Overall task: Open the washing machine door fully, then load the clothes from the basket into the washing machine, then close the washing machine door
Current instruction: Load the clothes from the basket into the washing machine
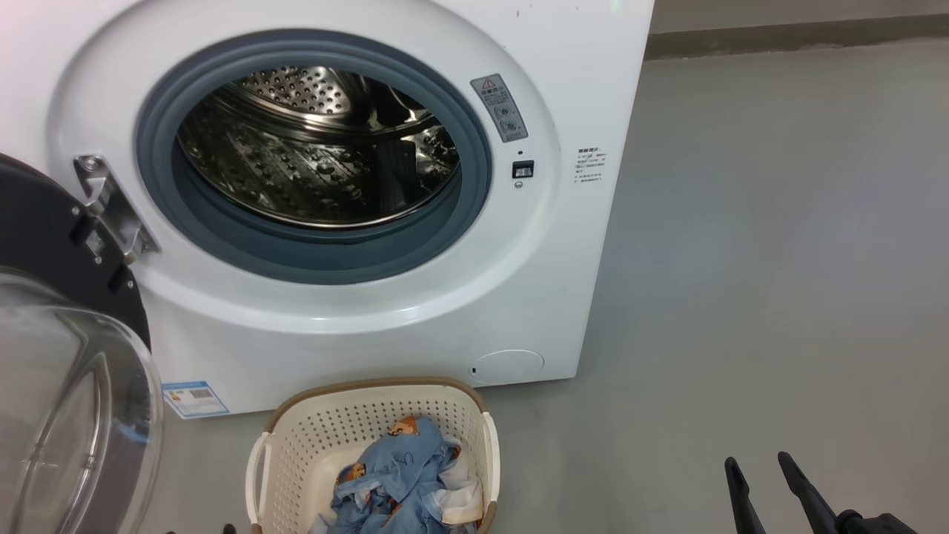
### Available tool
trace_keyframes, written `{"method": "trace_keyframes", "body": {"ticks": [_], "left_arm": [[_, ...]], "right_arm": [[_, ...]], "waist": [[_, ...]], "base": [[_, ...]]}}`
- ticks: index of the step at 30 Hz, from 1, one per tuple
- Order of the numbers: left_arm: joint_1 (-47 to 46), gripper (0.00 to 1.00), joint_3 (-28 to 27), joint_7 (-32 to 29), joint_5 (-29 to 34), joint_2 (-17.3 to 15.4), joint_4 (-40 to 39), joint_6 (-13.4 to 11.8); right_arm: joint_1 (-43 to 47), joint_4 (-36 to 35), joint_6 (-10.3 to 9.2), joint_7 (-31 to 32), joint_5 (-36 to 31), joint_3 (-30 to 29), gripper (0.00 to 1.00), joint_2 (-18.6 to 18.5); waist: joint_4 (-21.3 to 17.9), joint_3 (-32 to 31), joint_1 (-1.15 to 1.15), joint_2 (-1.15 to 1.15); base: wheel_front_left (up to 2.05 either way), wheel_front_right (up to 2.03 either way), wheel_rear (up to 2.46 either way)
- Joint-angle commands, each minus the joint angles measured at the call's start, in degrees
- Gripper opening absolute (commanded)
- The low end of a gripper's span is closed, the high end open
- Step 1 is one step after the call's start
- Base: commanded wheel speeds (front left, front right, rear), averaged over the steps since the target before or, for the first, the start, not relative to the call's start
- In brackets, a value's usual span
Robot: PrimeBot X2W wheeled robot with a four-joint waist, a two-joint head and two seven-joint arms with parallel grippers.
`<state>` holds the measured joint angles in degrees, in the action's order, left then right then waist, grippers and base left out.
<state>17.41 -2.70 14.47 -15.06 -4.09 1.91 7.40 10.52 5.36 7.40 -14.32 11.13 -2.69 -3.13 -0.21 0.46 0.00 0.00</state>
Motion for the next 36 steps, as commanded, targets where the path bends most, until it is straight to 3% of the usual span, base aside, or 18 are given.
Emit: {"method": "trace_keyframes", "body": {"ticks": [1, 9, 21, 28, 36], "left_arm": [[-2.4, 1.00, -0.6, 0.5, -0.4, -0.8, -1.4, 0.1], [-7.0, 1.00, 3.0, 0.5, -1.1, -2.3, 1.3, 0.1], [-17.4, 1.00, 6.7, 0.5, -10.5, -14.3, 7.1, 0.1], [-21.6, 1.00, 9.9, 0.5, -13.5, -17.4, 12.3, 0.1], [-28.4, 1.00, 13.4, 0.3, -16.3, -21.0, 20.1, 0.1]], "right_arm": [[-2.2, -1.3, 0.09, -0.7, -0.1, 1.4, 1.00, -0.2], [-4.2, -1.9, 0.09, -0.7, -0.4, 2.3, 1.00, 0.2], [-11.0, -3.4, 0.09, -0.7, 4.8, 6.9, 1.00, 0.2], [-13.7, -3.7, 0.09, -0.7, 6.7, 9.7, 1.00, 0.2], [-15.8, -4.7, 0.09, -0.7, 7.3, 10.5, 1.00, 0.2]], "waist": [[-0.7, 1.1, 0.00, 0.00], [-2.8, 7.0, 0.00, 0.00], [-10.2, 23.2, 0.00, 0.00], [-14.0, 28.6, 0.00, 0.00], [-15.6, 33.9, 0.00, 0.00]], "base": [[0.00, 0.00, 0.00], [0.00, 0.00, 0.00], [0.00, 0.00, 0.00], [0.00, 0.00, 0.00], [0.00, 0.00, 0.00]]}}
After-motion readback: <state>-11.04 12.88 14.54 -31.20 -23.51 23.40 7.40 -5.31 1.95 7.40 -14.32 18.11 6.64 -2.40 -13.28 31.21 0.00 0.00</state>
